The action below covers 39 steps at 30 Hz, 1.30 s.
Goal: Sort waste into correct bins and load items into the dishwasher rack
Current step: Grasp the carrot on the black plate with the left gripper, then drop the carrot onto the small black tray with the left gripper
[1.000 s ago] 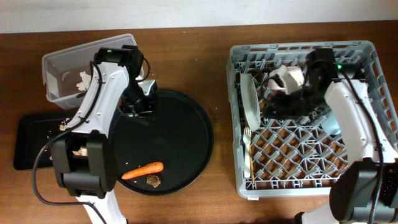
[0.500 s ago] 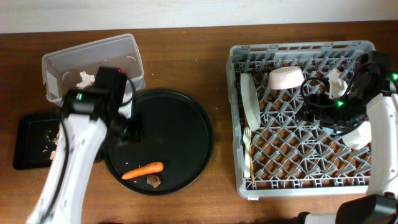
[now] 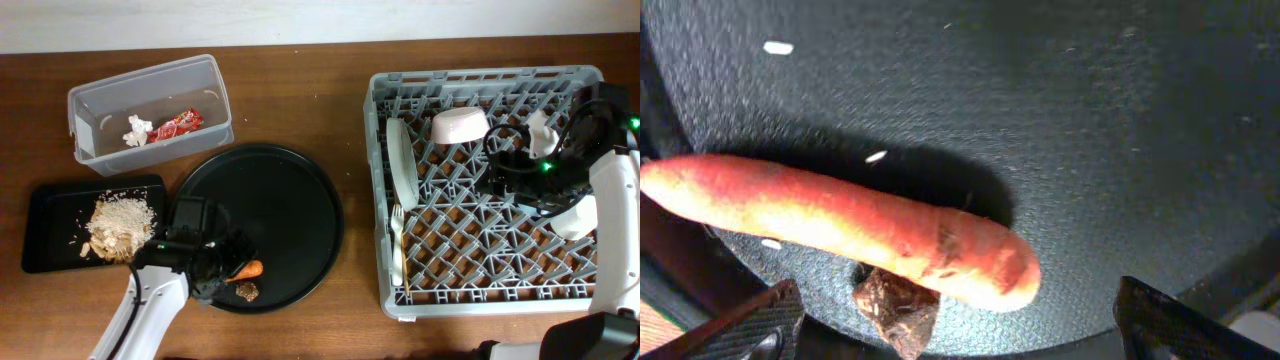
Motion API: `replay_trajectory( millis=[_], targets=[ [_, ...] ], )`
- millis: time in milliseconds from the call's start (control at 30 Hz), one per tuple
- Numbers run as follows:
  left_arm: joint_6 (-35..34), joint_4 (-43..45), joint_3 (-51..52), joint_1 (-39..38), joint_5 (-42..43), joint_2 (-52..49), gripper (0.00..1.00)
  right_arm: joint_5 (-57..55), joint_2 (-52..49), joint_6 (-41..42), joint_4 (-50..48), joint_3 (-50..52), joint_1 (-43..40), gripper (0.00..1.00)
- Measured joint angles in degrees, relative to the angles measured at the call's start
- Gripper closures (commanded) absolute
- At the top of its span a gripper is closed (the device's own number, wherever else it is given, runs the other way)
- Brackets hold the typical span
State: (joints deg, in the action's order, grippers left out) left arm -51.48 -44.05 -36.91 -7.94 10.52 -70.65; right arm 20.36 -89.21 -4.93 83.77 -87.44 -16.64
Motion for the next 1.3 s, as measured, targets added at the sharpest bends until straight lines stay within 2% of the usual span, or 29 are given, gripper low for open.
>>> replay_trajectory(
  millis=[133, 200, 267, 300, 333, 400, 500, 700, 733, 867, 967, 1067, 1167, 1300],
  targets=[
    [-3.2, 1.5, 0.7, 0.0, 0.2, -4.4, 0.02, 0.0, 0.0, 0.0, 0.0, 0.0, 0.0, 0.19],
    [-3.7, 4.0, 0.8, 0.0, 0.2, -6.7, 0.09, 0.0, 0.0, 0.0, -0.1, 0.0, 0.0, 0.19],
    [-4.2, 6.2, 0.5, 0.0, 0.1, -9.5, 0.31, 0.0, 0.0, 0.0, -0.1, 0.0, 0.0, 0.19],
    [-4.6, 7.1, 0.4, 0.0, -0.1, -10.0, 0.45, 0.0, 0.0, 0.0, -0.2, 0.0, 0.0, 0.19],
    [-4.9, 8.3, 0.2, 0.0, -0.1, -10.7, 0.5, 0.0, 0.0, 0.0, -0.2, 0.0, 0.0, 0.19],
    [-5.1, 12.1, -0.1, 0.0, 0.0, -12.0, 0.71, 0.0, 0.0, 0.0, -0.1, 0.0, 0.0, 0.19],
    [-5.2, 14.6, 0.1, 0.0, 0.0, -12.7, 0.81, 0.0, 0.0, 0.0, -0.2, 0.0, 0.0, 0.19],
    [-4.9, 14.8, 0.0, 0.0, 0.0, -12.8, 0.84, 0.0, 0.0, 0.0, -0.2, 0.0, 0.0, 0.19],
    [-4.1, 14.8, -0.2, 0.0, 0.0, -12.8, 0.87, 0.0, 0.0, 0.0, -0.1, 0.0, 0.0, 0.19],
    [5.8, 12.9, -7.1, 1.9, -0.1, -10.3, 0.9, 0.0, 0.0, 0.0, -0.1, 0.0, 0.0, 0.19],
    [12.9, 8.5, -15.5, 9.4, -0.3, -9.3, 0.9, 0.0, 0.0, 0.0, -0.1, 0.0, 0.0, 0.19],
    [17.0, 7.6, -18.4, 19.6, -0.6, -9.0, 0.9, 0.0, 0.0, 0.0, -0.2, 0.0, 0.0, 0.19],
    [18.4, 7.2, -18.4, 29.0, -3.3, -9.1, 0.9, 0.0, 0.0, 0.0, -0.2, 0.0, 0.0, 0.19],
    [18.9, 6.9, -18.4, 34.5, -8.2, -12.0, 0.89, 0.0, 0.0, 0.0, -0.2, 0.0, 0.0, 0.19]
  ],
)
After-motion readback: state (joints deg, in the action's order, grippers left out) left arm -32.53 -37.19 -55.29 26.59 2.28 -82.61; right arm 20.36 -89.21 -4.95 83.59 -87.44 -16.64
